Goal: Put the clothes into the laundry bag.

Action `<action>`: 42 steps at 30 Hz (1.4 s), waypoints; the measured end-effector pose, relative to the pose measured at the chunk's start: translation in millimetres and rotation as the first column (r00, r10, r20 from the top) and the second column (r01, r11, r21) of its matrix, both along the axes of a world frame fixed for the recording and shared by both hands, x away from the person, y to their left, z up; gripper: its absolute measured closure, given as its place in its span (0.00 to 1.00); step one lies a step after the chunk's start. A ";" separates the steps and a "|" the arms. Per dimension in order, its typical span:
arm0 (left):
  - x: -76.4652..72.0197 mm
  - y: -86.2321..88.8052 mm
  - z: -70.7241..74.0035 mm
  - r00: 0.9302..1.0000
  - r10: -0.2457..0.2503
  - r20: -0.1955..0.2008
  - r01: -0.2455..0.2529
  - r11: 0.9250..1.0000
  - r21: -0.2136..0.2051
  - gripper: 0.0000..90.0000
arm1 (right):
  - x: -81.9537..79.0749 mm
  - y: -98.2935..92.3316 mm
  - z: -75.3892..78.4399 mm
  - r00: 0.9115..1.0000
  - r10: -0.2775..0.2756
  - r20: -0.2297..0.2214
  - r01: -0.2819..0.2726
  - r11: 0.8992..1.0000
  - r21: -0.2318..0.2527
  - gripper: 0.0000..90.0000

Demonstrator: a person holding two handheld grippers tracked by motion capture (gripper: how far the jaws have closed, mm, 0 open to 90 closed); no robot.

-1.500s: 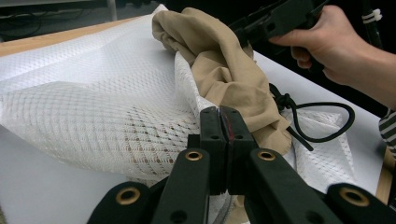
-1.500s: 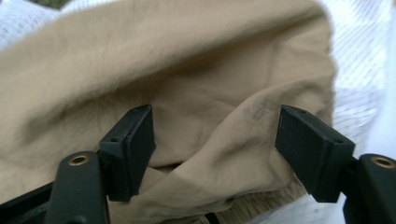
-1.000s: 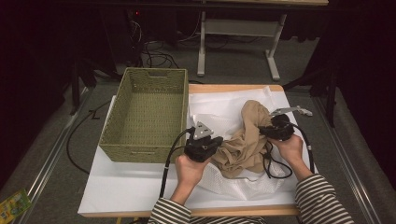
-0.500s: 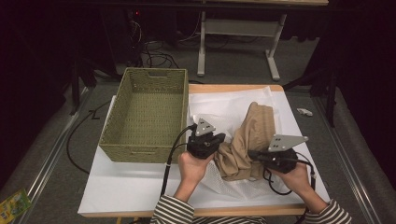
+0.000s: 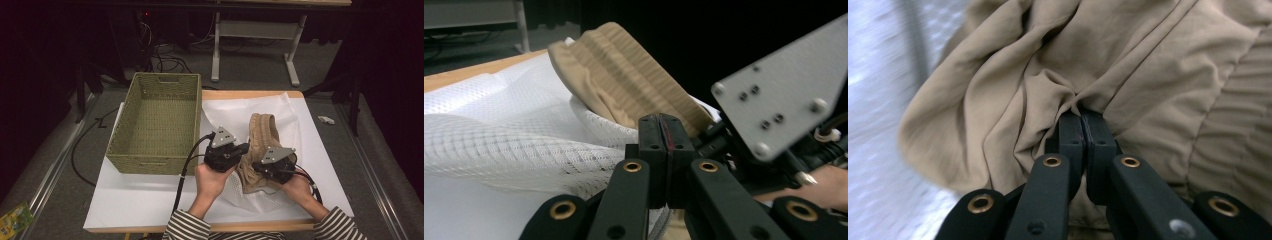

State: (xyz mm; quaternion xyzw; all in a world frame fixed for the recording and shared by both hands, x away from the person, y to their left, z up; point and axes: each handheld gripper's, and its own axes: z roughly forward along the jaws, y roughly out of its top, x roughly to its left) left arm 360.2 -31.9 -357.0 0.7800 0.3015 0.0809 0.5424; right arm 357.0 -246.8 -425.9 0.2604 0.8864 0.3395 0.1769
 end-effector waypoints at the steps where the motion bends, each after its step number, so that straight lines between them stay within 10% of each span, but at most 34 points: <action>1: 1.3 -1.3 1.0 1.000 -0.003 -0.001 0.003 1.000 0.006 0.99 | 1.8 0.0 2.2 1.000 -0.010 0.007 0.010 1.000 0.001 0.99; 6: 7.2 -5.3 1.5 1.000 -0.006 -0.009 0.006 1.000 0.010 0.99 | -6.8 5.4 13.4 0.998 -0.002 0.060 -0.001 0.999 0.051 0.99; 11: 3.2 -8.5 1.7 1.000 -0.012 -0.001 0.012 1.000 0.013 1.00 | -10.3 21.2 3.4 0.996 0.052 0.068 -0.052 0.999 0.002 0.99; 17: -10.5 -8.6 11.2 0.998 -0.021 0.058 0.020 1.000 0.019 1.00 | 16.0 21.7 -2.6 0.995 -0.064 0.074 0.066 0.998 -0.022 0.99; 24: -2.6 10.3 -6.7 1.000 0.004 -0.014 -0.004 1.000 -0.012 1.00 | 30.2 19.9 -11.6 0.991 -0.098 0.088 0.097 0.995 0.008 0.96; 28: -3.5 18.6 -12.7 0.999 0.016 -0.030 -0.016 1.000 0.002 1.00 | 20.6 6.0 2.3 0.997 -0.070 0.031 0.067 0.994 0.092 0.74; 36: -6.1 18.6 -19.4 0.999 0.017 -0.034 -0.016 1.000 0.024 0.99 | -6.5 -24.6 39.2 0.996 -0.068 0.052 0.060 0.989 0.134 0.56; 42: -8.4 16.1 -23.8 0.999 0.015 -0.038 -0.014 0.999 0.037 0.99 | 12.8 -54.1 72.0 0.979 -0.199 0.052 0.183 0.960 0.214 0.47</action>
